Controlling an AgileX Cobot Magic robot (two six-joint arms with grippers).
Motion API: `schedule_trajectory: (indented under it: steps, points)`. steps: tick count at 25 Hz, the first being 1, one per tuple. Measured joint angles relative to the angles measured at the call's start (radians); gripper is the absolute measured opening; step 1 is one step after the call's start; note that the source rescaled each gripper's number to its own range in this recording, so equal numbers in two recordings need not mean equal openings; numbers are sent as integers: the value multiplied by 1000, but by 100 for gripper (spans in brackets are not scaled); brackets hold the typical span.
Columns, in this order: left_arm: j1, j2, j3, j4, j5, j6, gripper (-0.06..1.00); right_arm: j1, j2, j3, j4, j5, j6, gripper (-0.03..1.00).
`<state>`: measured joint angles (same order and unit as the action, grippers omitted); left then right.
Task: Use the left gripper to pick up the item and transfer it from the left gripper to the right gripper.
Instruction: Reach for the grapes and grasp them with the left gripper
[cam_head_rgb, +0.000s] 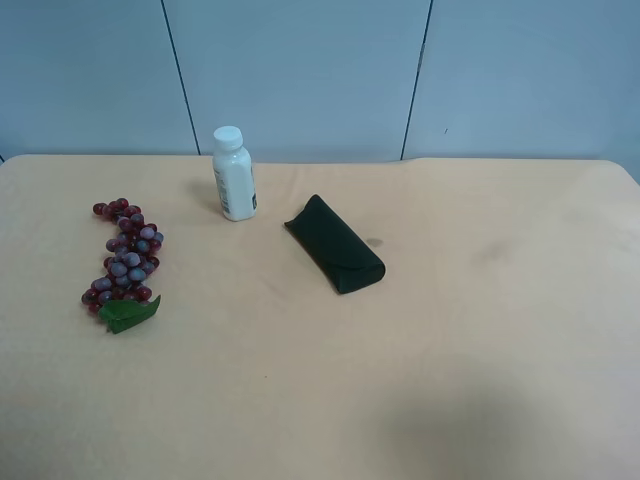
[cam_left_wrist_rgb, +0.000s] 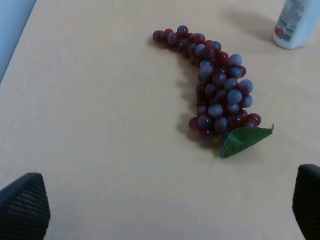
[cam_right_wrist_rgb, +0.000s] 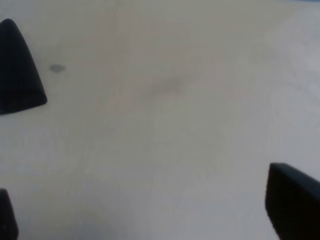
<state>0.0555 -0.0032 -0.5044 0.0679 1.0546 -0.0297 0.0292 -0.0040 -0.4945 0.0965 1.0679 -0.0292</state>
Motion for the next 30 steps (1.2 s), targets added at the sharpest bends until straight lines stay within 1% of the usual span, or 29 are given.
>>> schedule_trajectory:
  steps: [19, 22, 25, 30]
  points:
    - [0, 6, -5, -9, -1, 0, 100, 0, 0, 0, 0, 0, 0, 100]
    - [0, 78, -45, -28, 0, 0, 100, 0, 0, 0, 0, 0, 0, 100]
    - [0, 207, -104, -45, 0, 4, 100, 0, 0, 0, 0, 0, 0, 100]
    - [0, 472, -228, -57, -1, 61, 100, 0, 0, 0, 0, 0, 0, 100]
